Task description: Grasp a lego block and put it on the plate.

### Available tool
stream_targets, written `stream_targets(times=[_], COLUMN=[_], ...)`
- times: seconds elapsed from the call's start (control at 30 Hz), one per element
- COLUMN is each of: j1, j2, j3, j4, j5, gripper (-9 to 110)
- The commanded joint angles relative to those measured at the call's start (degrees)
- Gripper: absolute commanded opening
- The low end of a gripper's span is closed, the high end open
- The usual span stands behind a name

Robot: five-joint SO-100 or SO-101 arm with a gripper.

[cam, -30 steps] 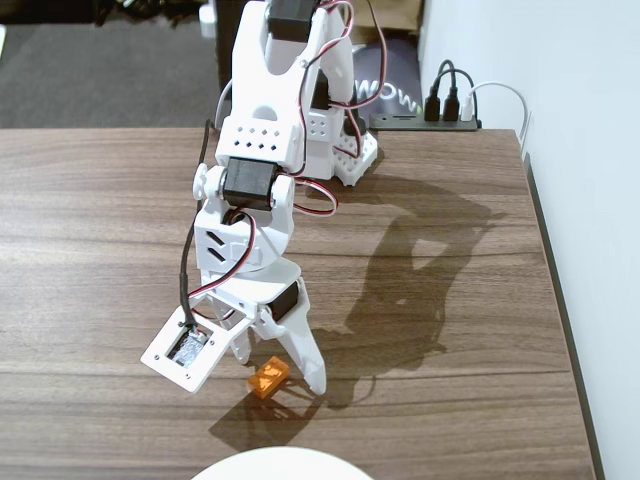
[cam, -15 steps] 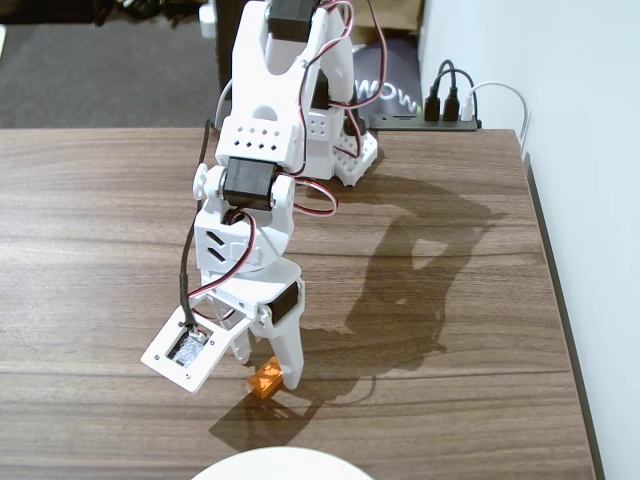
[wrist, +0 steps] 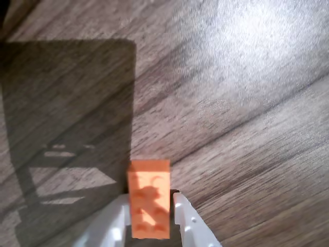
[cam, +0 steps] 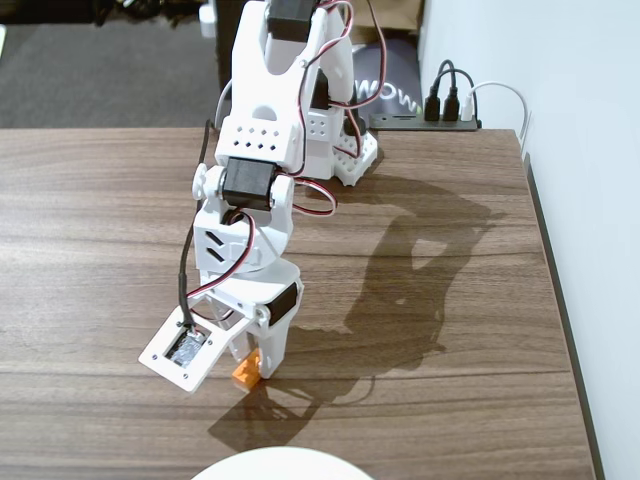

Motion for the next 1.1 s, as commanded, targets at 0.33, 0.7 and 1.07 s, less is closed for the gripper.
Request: stream_targets(times=[0.33,0.7,1.07], j1=[0.2,0.1,-2.8], j2=[0.1,1.1,11.8], j3=[0.1,0.1,-3.5], j4=[-1.1,-1.3,-3.1], j5=[0.0,-0.7,-10.6], gripper=[9,7,7])
